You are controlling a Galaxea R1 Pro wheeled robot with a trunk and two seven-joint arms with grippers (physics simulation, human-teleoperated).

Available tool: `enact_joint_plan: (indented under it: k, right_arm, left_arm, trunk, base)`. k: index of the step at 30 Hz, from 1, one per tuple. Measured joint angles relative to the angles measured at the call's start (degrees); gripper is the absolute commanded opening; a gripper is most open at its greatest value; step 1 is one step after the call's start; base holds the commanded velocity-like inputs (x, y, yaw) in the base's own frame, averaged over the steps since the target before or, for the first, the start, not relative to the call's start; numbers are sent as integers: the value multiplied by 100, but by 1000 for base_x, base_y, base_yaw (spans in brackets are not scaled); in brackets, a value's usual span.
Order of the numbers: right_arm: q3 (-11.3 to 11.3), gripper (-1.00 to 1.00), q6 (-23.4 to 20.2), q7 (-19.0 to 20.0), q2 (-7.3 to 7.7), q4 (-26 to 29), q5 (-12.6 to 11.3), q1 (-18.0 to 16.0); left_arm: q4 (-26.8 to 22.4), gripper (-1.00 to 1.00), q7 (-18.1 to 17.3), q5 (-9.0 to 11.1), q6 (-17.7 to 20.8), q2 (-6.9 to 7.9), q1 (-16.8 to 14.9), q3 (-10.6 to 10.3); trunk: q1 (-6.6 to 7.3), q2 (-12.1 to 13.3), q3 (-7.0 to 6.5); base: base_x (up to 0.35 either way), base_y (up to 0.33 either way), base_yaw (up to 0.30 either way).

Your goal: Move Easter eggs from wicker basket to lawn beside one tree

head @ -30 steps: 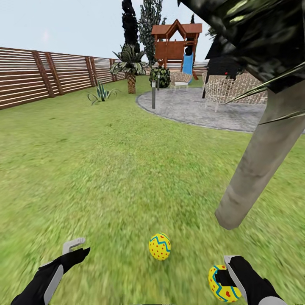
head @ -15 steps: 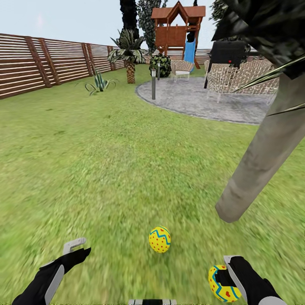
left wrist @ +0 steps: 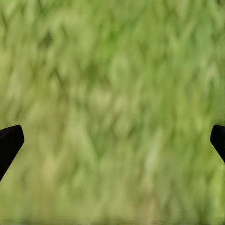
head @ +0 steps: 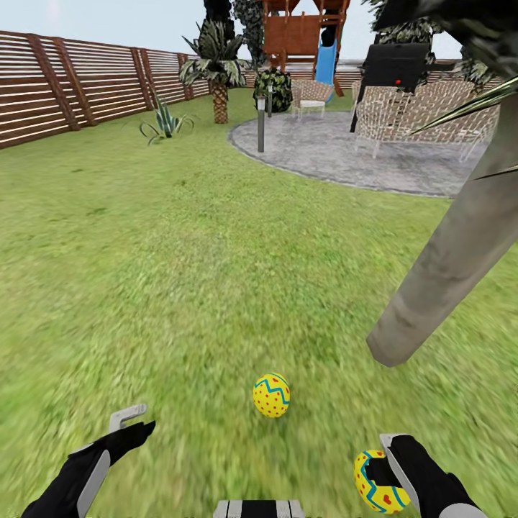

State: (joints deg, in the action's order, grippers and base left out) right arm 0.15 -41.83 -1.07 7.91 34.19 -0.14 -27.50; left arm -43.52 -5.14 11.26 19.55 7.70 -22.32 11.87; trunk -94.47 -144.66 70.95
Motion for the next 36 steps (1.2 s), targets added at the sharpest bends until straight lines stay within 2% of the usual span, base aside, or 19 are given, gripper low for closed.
enact_joint_plan:
  k: [2, 6, 10, 14, 31, 32, 36]
  right_arm:
    - [0, -100, 0, 0, 0, 0, 0, 0]
    - [0, -100, 0, 0, 0, 0, 0, 0]
    - [2, -100, 0, 0, 0, 0, 1, 0]
    - [1, -100, 0, 0, 0, 0, 6, 0]
    - [6, -100, 0, 0, 0, 0, 3, 0]
    - [5, 100, 0, 0, 0, 0, 5, 0]
    - [-2, 100, 0, -4, 0, 0, -2, 0]
  left_arm:
    - [0, 100, -6, 1, 0, -24, 1, 0]
    - [7, 100, -1, -6, 0, -29, 1, 0]
    - [6, 100, -8, -6, 0, -31, 1, 0]
    - [14, 100, -1, -9, 0, -79, 1, 0]
    - [15, 100, -9, -8, 0, -91, 1, 0]
    - [17, 100, -9, -8, 0, -91, 1, 0]
    - [17, 100, -9, -14, 0, -91, 1, 0]
  trunk:
    - [0, 0, 1]
    - [-10, -5, 89]
    - [-10, -6, 89]
    - [-21, -11, 177]
    - [-23, -12, 200]
    - [-23, -12, 200]
    - [-23, -12, 202]
  base:
    - [0, 0, 0]
    - [0, 0, 0]
    - [0, 0, 0]
    - [0, 0, 0]
    - [0, 0, 0]
    - [0, 0, 0]
    - [0, 0, 0]
